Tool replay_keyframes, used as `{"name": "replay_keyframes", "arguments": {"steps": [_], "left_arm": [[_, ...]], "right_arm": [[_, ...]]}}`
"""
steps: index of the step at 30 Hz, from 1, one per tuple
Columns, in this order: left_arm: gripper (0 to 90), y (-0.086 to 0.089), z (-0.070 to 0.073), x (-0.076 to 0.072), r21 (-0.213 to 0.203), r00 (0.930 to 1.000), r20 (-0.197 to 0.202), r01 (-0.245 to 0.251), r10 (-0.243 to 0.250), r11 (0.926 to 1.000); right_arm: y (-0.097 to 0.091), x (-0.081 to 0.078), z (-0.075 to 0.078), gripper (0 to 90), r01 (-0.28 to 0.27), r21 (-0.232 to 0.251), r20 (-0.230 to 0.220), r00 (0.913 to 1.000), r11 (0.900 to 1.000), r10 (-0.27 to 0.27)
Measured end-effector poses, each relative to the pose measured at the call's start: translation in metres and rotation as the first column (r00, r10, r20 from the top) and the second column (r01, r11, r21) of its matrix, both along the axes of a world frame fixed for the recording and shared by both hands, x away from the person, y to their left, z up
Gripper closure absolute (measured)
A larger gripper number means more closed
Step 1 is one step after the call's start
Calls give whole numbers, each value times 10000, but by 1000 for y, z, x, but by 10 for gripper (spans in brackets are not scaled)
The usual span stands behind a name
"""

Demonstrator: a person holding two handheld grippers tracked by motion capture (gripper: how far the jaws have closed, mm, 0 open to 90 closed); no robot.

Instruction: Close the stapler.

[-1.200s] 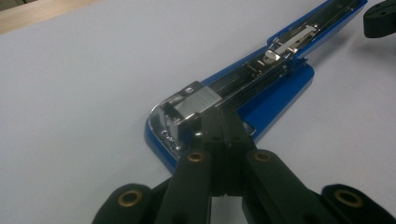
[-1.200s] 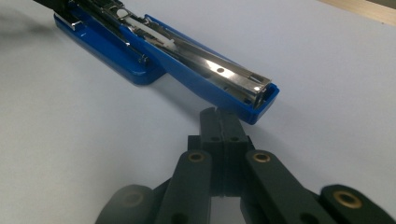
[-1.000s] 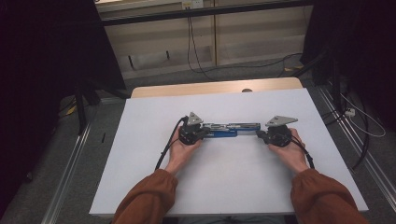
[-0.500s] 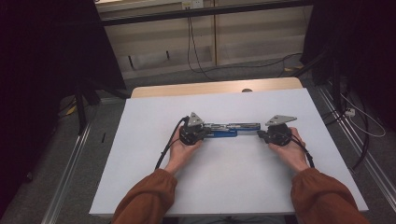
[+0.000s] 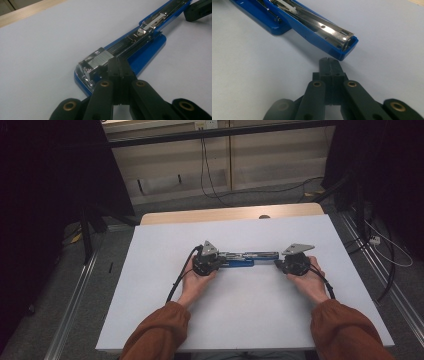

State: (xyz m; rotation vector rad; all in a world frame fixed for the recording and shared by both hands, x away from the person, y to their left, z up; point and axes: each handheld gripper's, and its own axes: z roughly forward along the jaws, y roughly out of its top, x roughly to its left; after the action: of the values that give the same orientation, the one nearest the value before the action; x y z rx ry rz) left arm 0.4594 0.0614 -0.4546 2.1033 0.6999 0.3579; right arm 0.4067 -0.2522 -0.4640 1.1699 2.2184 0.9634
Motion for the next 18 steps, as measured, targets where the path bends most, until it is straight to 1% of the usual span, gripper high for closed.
{"name": "replay_keyframes", "arguments": {"steps": [2,3,7,10,14,15,18], "left_arm": [[900,1,0,1,-30,10000,-20,42,-42,10000],[900,1,0,1,19,10000,54,81,-81,10000],[900,2,0,1,-45,10000,32,25,-24,10000],[900,2,0,1,-69,10000,-80,21,-22,10000],[900,2,0,1,-55,10000,-40,-4,4,10000],[900,2,0,1,-12,10000,8,7,-7,10000],[900,2,0,1,-43,10000,-18,5,-5,10000]], "right_arm": [[0,0,0,900,7,2,3,10000,10000,-7],[0,0,0,900,19,20,-4,10000,10000,-19],[0,0,0,900,52,61,2,10000,10000,-52],[0,0,0,900,76,39,18,10000,10000,-76],[1,-1,0,900,83,-76,88,9999,9999,-82],[1,-1,0,900,92,-64,81,9999,9999,-92],[1,-1,0,900,153,-13,92,9998,9999,-152]]}}
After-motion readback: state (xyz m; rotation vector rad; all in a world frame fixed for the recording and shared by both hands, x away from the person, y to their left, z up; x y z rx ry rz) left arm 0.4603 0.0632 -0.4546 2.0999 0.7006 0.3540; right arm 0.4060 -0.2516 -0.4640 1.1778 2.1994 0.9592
